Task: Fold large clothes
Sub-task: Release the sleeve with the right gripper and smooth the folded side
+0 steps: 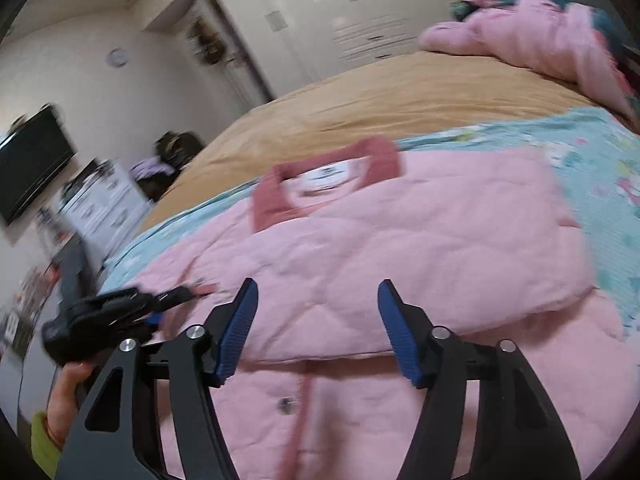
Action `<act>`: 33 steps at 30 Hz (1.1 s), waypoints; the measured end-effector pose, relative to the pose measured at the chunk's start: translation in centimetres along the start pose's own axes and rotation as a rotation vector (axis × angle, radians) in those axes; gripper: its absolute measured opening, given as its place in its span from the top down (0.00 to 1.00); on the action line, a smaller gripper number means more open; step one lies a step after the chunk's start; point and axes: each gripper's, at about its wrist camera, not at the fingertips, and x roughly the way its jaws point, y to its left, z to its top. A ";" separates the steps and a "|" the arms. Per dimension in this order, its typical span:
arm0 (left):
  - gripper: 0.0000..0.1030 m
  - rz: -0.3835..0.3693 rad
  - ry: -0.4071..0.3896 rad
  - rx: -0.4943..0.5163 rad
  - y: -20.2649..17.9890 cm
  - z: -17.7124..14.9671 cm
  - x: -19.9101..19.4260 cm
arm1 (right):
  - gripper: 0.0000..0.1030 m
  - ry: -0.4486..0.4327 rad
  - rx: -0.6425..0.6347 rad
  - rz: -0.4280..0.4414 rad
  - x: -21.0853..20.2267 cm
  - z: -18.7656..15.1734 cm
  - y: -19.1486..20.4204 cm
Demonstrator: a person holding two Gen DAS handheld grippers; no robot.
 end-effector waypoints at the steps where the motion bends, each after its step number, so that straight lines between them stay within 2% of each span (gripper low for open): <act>1: 0.98 -0.022 -0.009 0.003 -0.2 0.1 -0.5 | 0.49 -0.012 0.013 -0.023 -0.4 0.2 -0.9; 3: 0.98 -0.058 -0.067 0.045 -1.5 0.4 -2.4 | 0.55 -0.042 0.020 -0.086 -1.4 1.1 -2.7; 5: 0.98 -0.058 -0.142 0.106 -3.0 0.8 -4.6 | 0.55 -0.081 0.041 -0.124 -2.7 2.2 -4.1; 7: 0.98 -0.062 -0.186 0.117 -3.4 1.0 -5.8 | 0.55 -0.115 0.067 -0.143 -3.4 3.3 -5.3; 9: 0.98 -0.025 -0.215 0.150 -3.6 1.2 -6.2 | 0.55 -0.113 0.076 -0.179 -3.3 4.4 -6.3; 16: 0.98 0.084 -0.160 0.133 -1.2 1.3 -3.7 | 0.55 -0.020 0.036 -0.200 1.4 5.8 -6.5; 19: 0.98 0.094 -0.143 0.122 -0.7 1.2 -3.0 | 0.55 0.052 0.025 -0.240 3.5 5.7 -6.9; 25: 0.98 0.142 -0.087 0.102 0.8 1.0 -1.1 | 0.49 0.181 0.119 -0.296 6.6 4.3 -10.4; 29: 0.97 0.149 -0.025 0.077 2.0 0.8 0.5 | 0.49 0.185 0.205 -0.257 7.5 3.2 -12.4; 33: 0.96 0.160 -0.011 0.080 2.5 0.7 1.3 | 0.50 0.178 0.153 -0.292 8.1 2.7 -11.9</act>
